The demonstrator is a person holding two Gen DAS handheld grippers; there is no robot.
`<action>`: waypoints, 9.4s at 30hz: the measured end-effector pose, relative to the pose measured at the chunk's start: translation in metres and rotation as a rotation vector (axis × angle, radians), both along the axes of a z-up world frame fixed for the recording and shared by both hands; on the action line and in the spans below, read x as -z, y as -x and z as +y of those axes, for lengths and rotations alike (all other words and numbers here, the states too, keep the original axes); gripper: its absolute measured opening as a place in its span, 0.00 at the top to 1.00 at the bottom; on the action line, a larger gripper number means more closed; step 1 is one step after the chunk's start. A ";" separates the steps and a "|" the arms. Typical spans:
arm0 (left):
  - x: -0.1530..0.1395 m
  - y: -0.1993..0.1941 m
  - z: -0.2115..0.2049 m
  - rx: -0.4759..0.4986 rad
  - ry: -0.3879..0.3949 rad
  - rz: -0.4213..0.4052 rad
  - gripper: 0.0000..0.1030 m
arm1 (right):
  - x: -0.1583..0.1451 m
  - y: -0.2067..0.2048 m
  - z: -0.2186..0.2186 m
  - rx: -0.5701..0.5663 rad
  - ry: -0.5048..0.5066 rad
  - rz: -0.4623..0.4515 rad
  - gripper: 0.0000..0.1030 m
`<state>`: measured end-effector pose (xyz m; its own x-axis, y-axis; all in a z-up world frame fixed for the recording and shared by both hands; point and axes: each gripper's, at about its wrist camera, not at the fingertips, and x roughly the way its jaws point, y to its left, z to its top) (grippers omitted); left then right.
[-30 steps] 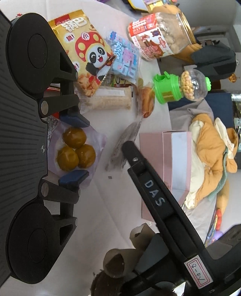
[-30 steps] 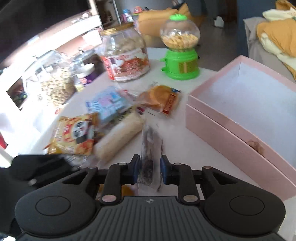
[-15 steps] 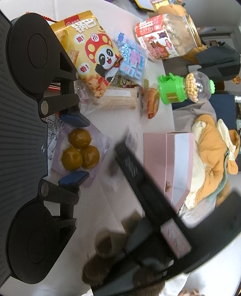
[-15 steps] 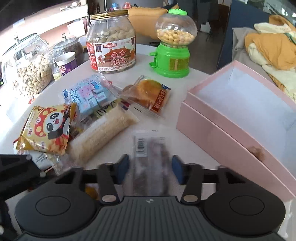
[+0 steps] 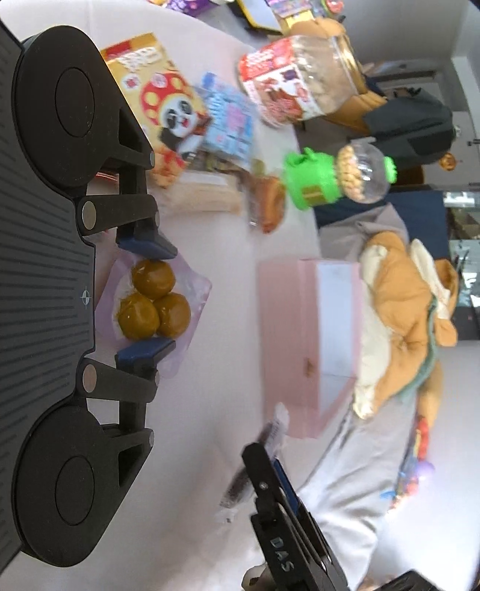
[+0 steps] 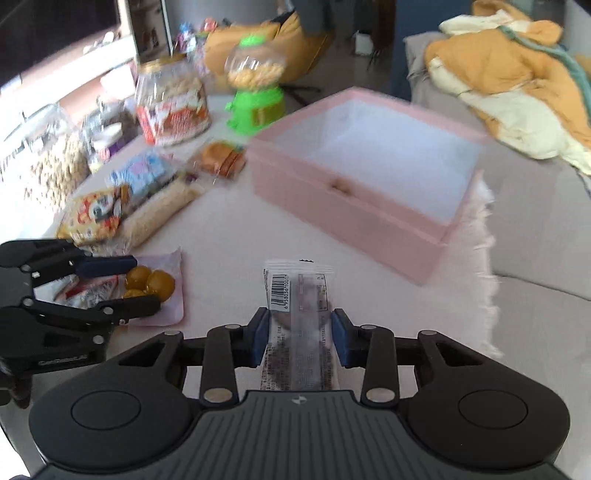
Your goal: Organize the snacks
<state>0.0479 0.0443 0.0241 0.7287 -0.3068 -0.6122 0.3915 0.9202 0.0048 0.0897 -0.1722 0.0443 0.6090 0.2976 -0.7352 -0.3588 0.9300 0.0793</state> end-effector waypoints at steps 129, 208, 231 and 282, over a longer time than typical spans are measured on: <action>0.010 -0.003 0.063 -0.182 0.084 0.158 0.42 | 0.038 -0.089 0.150 -0.132 -0.065 0.137 0.71; -0.042 -0.221 -0.020 -0.039 0.422 0.155 0.72 | -0.042 -0.162 -0.045 0.206 -0.204 -0.088 0.58; -0.009 0.053 0.184 -0.601 0.298 0.139 0.72 | 0.010 -0.036 0.036 0.050 -0.052 -0.117 0.23; 0.010 -0.006 0.005 -0.120 0.232 0.248 0.54 | 0.064 0.040 0.009 0.056 -0.176 -0.094 0.14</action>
